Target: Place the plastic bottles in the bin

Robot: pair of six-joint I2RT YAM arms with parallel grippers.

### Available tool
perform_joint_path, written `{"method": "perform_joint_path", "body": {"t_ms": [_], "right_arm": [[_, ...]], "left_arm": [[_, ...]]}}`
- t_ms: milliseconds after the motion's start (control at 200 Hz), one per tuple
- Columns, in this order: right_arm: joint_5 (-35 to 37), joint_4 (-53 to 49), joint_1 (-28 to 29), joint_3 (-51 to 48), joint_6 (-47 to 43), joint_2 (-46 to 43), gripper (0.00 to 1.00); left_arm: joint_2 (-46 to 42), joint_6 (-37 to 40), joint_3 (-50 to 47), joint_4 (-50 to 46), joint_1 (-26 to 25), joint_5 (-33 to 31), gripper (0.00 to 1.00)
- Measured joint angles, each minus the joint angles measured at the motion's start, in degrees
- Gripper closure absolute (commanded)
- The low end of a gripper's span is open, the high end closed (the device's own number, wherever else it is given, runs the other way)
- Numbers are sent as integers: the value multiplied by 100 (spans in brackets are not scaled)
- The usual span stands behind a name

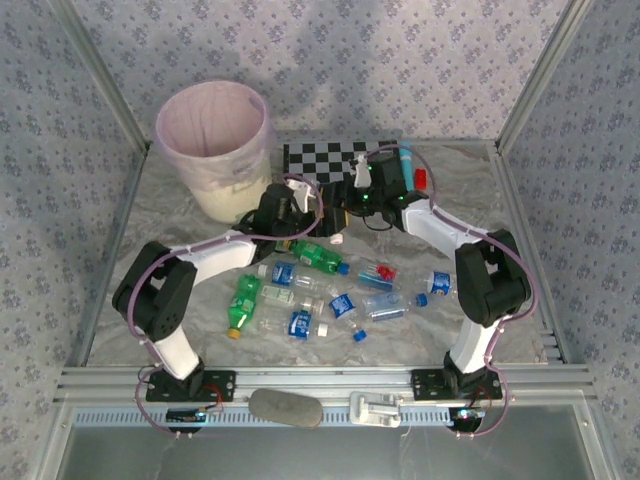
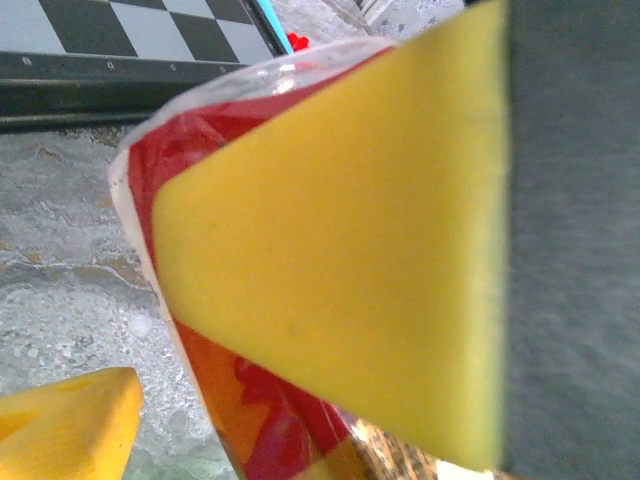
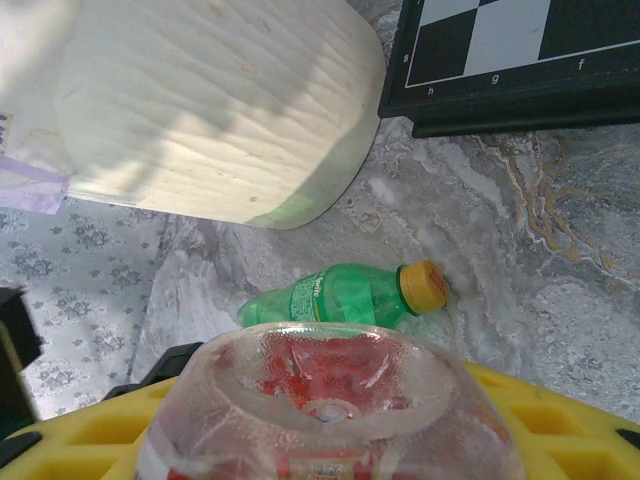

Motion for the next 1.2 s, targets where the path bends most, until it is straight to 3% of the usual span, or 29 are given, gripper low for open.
{"method": "perform_joint_path", "body": {"t_ms": [115, 345, 530, 810, 1199], "right_arm": [[-2, 28, 2, -13, 17, -9, 47], [37, 70, 7, -48, 22, -72, 47], [105, 116, 11, -105, 24, -103, 42], [212, -7, -57, -197, 20, -428, 21], [916, -223, -361, -811, 2, -1668, 11]], "left_arm": [[33, -48, 35, -7, -63, 11, 6], [79, -175, 105, 17, -173, 33, 35], [76, -214, 109, 20, -188, 39, 46], [50, -168, 59, -28, -192, -120, 49], [-538, 15, -640, -566, -153, -490, 49]]}}
